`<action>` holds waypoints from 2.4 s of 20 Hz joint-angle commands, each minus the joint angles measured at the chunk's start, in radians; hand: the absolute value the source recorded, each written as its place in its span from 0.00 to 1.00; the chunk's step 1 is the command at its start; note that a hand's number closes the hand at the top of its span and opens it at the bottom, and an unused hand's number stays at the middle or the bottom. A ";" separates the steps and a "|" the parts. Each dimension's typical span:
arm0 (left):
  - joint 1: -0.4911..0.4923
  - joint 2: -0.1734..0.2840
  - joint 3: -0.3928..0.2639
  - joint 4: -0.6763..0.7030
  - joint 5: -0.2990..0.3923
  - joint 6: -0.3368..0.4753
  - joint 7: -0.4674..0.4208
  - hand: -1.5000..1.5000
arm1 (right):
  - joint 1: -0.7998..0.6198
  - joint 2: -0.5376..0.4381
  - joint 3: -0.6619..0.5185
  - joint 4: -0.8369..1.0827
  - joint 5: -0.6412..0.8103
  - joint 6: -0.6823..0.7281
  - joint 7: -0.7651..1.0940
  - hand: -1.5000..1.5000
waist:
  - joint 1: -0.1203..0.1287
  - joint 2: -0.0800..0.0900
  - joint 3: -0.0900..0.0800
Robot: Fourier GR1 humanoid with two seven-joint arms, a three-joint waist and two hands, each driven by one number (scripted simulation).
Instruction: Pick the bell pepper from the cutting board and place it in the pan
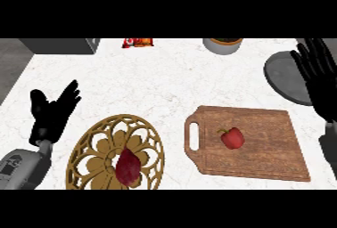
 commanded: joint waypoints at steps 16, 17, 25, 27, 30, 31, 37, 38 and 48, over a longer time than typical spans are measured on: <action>0.100 -0.162 -0.095 -0.210 0.100 -0.108 -0.039 0.50 | -0.130 -0.121 0.662 -0.252 1.055 -0.093 -0.452 0.00 | 0.017 0.029 -0.001; 0.117 -0.186 -0.099 -0.203 0.090 -0.090 -0.074 0.50 | -0.175 -0.167 0.680 -0.228 1.122 -0.061 -0.390 0.00 | 0.024 0.028 -0.003; 0.126 -0.209 -0.105 -0.184 0.083 -0.062 -0.064 0.50 | -0.207 -0.278 0.910 -0.326 1.671 0.045 0.000 0.00 | -0.036 0.003 -0.008; 0.112 -0.179 -0.084 -0.203 0.086 -0.081 -0.064 0.50 | -0.221 -0.227 0.968 -0.327 1.773 0.140 0.122 0.00 | -0.020 0.010 -0.006; 0.124 -0.178 -0.076 -0.188 0.094 -0.088 -0.063 0.50 | -0.185 -0.166 1.073 -0.331 1.912 0.283 0.270 0.00 | -0.021 0.018 -0.006; 0.124 -0.184 -0.074 -0.198 0.090 -0.072 -0.063 0.50 | -0.156 -0.189 1.108 -0.349 1.948 0.339 0.301 0.00 | -0.035 0.012 -0.006; 0.170 -0.166 -0.071 -0.273 0.101 -0.091 -0.041 0.50 | -0.046 -0.007 1.248 -0.319 2.126 0.613 0.540 0.00 | -0.010 0.026 -0.002; 0.149 -0.200 -0.102 -0.251 0.049 -0.058 -0.064 0.50 | -0.029 0.051 1.244 -0.201 2.137 0.578 0.568 0.00 | -0.007 0.032 -0.001; 0.165 -0.235 -0.055 -0.244 0.026 -0.129 -0.043 0.50 | 0.035 0.071 1.153 -0.074 2.233 0.425 0.564 0.00 | -0.004 0.034 -0.001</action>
